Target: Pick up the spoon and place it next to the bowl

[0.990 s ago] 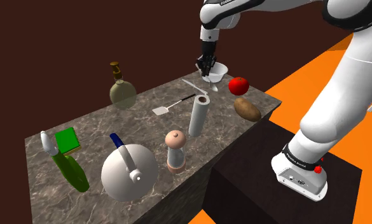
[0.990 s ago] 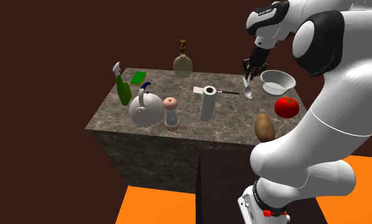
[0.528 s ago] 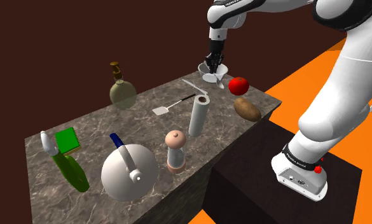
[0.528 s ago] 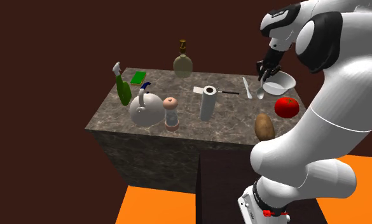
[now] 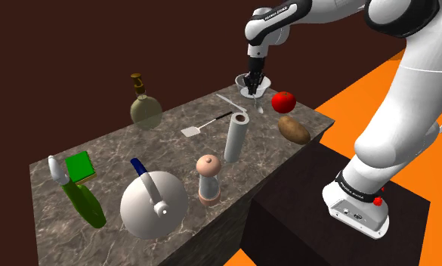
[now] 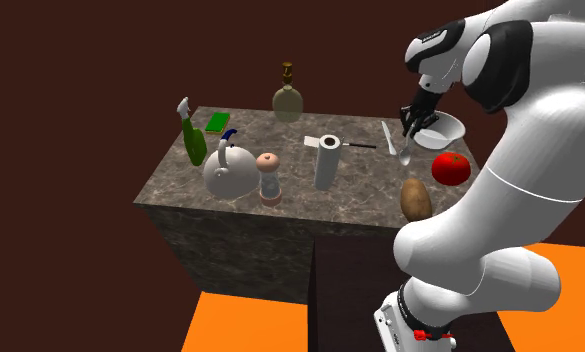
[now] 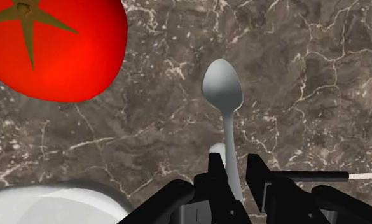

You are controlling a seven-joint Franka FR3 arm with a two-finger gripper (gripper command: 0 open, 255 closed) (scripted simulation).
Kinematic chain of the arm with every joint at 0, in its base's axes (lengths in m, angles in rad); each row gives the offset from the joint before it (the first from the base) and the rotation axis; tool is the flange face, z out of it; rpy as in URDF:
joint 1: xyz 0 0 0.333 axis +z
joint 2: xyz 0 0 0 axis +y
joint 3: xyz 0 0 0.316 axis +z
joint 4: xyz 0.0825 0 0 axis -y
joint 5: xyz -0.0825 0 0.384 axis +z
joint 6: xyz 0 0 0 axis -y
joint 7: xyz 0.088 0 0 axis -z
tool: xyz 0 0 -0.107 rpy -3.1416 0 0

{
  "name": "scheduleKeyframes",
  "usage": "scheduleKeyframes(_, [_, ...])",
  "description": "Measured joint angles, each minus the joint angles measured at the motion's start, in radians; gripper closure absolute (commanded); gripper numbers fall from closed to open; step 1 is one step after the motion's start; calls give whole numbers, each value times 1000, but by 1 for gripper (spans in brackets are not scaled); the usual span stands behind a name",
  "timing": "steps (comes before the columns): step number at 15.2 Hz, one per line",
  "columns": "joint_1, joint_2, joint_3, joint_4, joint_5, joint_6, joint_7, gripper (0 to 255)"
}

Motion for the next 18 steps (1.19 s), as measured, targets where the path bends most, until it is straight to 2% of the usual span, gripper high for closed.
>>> scheduleKeyframes(18, [5, 119, 0, -74, 0, 193, -16, 255])
